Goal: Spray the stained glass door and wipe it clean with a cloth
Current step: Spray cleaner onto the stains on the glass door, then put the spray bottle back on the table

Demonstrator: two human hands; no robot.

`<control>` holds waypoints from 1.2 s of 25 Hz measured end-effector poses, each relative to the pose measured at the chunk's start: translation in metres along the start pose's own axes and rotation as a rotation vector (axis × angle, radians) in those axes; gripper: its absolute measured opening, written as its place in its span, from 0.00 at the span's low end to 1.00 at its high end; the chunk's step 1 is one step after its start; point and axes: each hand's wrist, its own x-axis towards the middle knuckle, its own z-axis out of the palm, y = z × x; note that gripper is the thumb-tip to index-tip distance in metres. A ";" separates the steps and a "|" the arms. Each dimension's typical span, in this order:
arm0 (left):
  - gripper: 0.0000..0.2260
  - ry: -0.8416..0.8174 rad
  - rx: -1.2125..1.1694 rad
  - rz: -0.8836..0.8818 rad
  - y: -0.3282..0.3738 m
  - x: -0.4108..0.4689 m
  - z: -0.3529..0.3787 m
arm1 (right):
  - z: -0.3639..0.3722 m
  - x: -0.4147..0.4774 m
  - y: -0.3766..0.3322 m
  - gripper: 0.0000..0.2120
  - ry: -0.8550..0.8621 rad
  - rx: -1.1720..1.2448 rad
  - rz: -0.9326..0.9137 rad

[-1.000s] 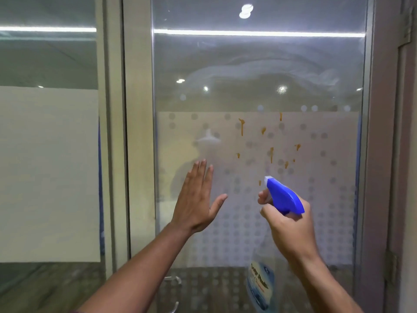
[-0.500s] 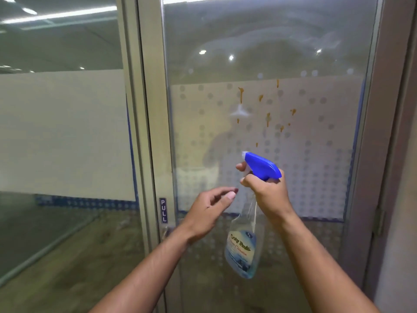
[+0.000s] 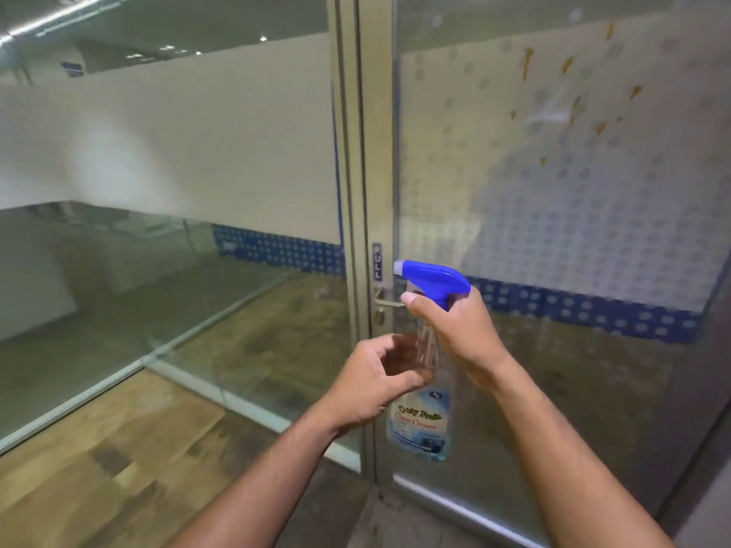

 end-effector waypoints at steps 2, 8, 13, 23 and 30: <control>0.13 0.089 0.031 -0.027 -0.002 -0.037 -0.017 | 0.026 -0.018 0.007 0.10 -0.083 -0.015 0.022; 0.18 0.433 0.171 -0.191 -0.005 -0.162 -0.083 | 0.134 -0.078 0.005 0.07 -0.299 -0.084 0.014; 0.16 0.639 0.224 -0.276 -0.001 -0.282 -0.145 | 0.249 -0.138 -0.017 0.05 -0.445 -0.079 0.033; 0.20 0.955 0.340 -0.441 0.012 -0.570 -0.264 | 0.493 -0.312 -0.073 0.05 -0.758 0.003 0.076; 0.17 1.224 0.387 -0.454 0.021 -0.730 -0.293 | 0.615 -0.415 -0.120 0.05 -1.054 0.070 0.071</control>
